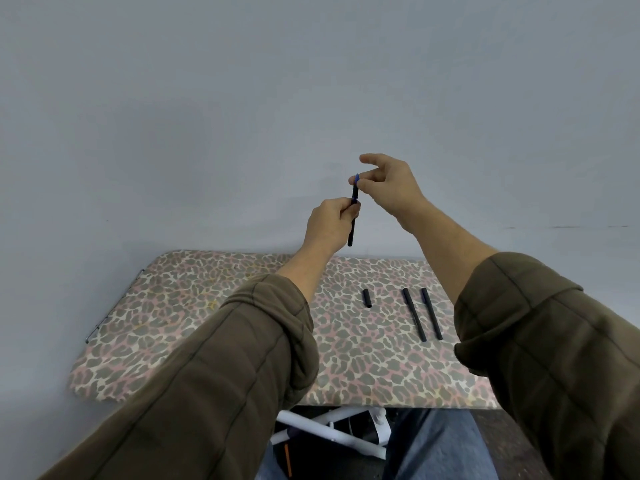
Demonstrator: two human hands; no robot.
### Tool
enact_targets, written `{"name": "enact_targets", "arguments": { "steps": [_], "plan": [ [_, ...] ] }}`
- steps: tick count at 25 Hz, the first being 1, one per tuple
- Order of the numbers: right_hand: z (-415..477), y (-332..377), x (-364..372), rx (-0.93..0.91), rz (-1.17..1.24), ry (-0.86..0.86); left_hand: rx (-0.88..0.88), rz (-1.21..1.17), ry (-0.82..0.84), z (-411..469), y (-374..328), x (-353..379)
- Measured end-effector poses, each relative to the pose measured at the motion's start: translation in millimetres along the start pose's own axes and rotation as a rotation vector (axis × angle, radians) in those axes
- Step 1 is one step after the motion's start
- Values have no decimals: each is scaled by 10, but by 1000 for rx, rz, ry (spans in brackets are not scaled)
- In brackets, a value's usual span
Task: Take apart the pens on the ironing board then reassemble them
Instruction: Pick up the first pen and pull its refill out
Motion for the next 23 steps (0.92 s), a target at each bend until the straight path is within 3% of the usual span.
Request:
{"name": "enact_targets", "arguments": {
  "steps": [23],
  "plan": [
    [15,5,24,15,-6,-19,-13,0,0,-2,26,0]
  ]
}}
Point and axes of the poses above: each hand's wrist, its own z-axis towards the middle knuckle, its own x-axis out of the palm, y = z × x, the point moved 6 cm from there along z, towards the middle knuckle, and after that the axes turned 4 degrees about z, right-handed, at the moved point
